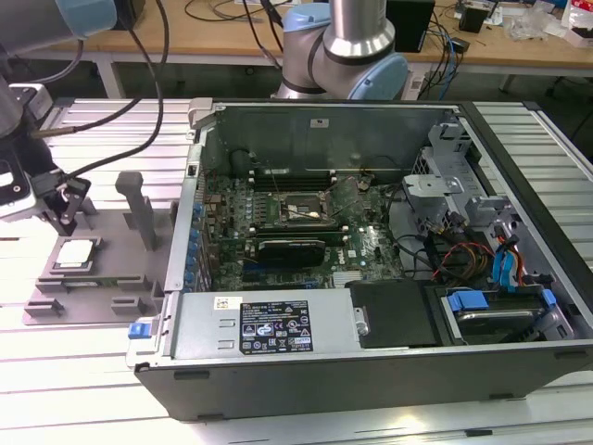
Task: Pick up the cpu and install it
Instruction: 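Pick up the cpu and move it towards the insertion slot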
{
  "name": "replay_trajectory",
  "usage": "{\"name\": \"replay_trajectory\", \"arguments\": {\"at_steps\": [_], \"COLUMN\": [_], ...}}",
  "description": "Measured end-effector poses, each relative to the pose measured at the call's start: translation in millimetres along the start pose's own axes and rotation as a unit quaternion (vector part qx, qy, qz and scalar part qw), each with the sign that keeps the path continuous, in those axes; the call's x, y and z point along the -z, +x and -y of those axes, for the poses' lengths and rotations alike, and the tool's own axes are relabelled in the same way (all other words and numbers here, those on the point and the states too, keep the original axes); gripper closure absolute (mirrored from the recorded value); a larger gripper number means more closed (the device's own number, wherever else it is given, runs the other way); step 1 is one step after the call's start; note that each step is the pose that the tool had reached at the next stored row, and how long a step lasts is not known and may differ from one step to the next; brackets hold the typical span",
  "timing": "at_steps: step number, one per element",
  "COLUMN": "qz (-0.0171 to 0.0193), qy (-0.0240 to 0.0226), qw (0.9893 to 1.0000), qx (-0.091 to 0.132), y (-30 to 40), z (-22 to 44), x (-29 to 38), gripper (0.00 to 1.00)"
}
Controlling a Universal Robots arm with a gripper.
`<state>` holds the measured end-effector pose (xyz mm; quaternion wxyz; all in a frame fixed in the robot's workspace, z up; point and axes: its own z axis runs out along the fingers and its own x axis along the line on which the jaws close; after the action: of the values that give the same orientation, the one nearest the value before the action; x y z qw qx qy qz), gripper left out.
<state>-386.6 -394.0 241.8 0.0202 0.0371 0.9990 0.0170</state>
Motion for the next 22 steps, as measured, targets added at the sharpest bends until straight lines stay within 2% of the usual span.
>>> {"name": "replay_trajectory", "arguments": {"at_steps": [3, 6, 11, 13, 16, 20, 22], "qz": [0.0000, 0.0000, 0.0000, 0.0000, 0.0002, 0.0000, -0.0001], "qy": [-0.0001, 0.0000, 0.0002, 0.0003, 0.0002, -0.0004, -0.0003], "qw": [1.0000, 1.0000, 1.0000, 1.0000, 1.0000, 1.0000, 1.0000], "qx": [0.000, 0.000, 0.000, 0.000, 0.000, 0.000, 0.000], "y": [3.9, 4.7, 4.7, 4.7, 4.7, 5.1, 5.5], "z": [0.6, 2.6, 2.9, 2.9, 2.9, 3.3, 3.6], "x": [-8.8, -16.1, -17.8, -17.8, -18.9, -27.3, -35.0], "gripper": [0.89, 0.89, 0.89, 0.64, 0.40, 0.40, 0.40]}}
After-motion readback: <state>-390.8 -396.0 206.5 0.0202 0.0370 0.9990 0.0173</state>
